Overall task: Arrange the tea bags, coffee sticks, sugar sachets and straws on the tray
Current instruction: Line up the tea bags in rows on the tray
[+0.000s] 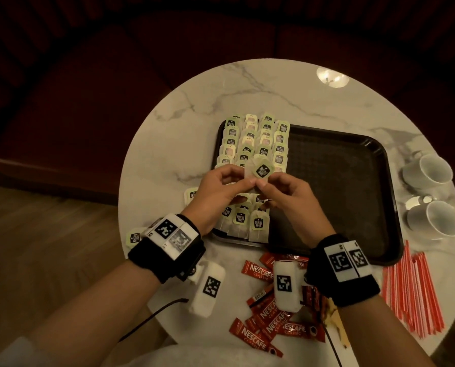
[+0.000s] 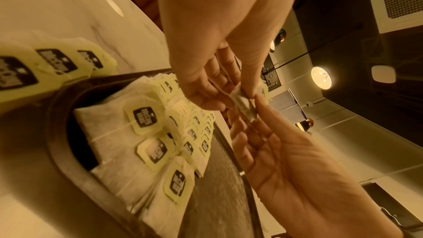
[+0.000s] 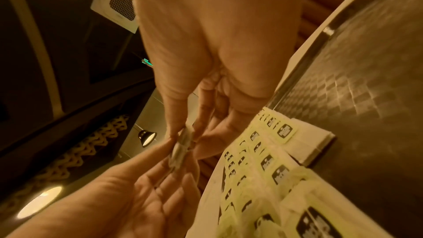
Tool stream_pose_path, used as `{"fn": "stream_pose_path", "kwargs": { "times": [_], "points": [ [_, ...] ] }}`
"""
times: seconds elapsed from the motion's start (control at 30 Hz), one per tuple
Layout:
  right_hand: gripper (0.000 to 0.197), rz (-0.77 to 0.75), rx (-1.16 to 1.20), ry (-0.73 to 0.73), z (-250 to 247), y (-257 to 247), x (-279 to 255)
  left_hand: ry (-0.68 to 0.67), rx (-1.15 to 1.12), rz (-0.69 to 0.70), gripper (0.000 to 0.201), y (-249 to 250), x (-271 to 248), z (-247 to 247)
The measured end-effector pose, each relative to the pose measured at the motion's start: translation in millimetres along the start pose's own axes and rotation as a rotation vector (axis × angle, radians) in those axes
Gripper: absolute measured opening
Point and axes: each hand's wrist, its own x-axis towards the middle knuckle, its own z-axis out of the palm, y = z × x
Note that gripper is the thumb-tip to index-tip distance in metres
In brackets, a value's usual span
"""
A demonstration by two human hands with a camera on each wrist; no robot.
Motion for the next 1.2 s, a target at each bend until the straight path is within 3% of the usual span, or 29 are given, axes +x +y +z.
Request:
{"fn": "stream_pose_path", "kwargs": {
  "times": [0.1, 0.2, 0.43, 0.8, 0.93, 1.03, 1.2],
  "points": [
    [0.034, 0.0, 0.077, -0.005, -4, 3, -1, -0.022, -0.007, -0.011, 0.01, -2, -3, 1],
    [0.024, 0.033, 0.113, 0.018, -11, 8, -3, -0.013, 0.029, -0.009, 0.011, -3, -3, -3],
    [0.015, 0.152, -0.046, 0.293, -38, 43, 11, 0.117, 0.18, 0.028, 0.014, -3, -7, -41],
    [0.036, 0.142, -0.45, 0.362, -34, 64, 13, 0.335, 0.351, 0.104, 0.007, -23, -33, -108],
    [0.052, 0.015, -0.538, 0.437, -26, 52, 10, 0.377, 0.377, 0.12, 0.014, -35, -44, -126],
    [0.045, -0.129, -0.636, 0.335, -1, 34, 10, 0.37, 0.492, 0.178, 0.016, -41, -53, -140],
    [0.036, -0.315, -0.864, -0.096, 64, 19, 10, 0.344, 0.711, 0.149, 0.024, -55, -66, -163]
  ]
}}
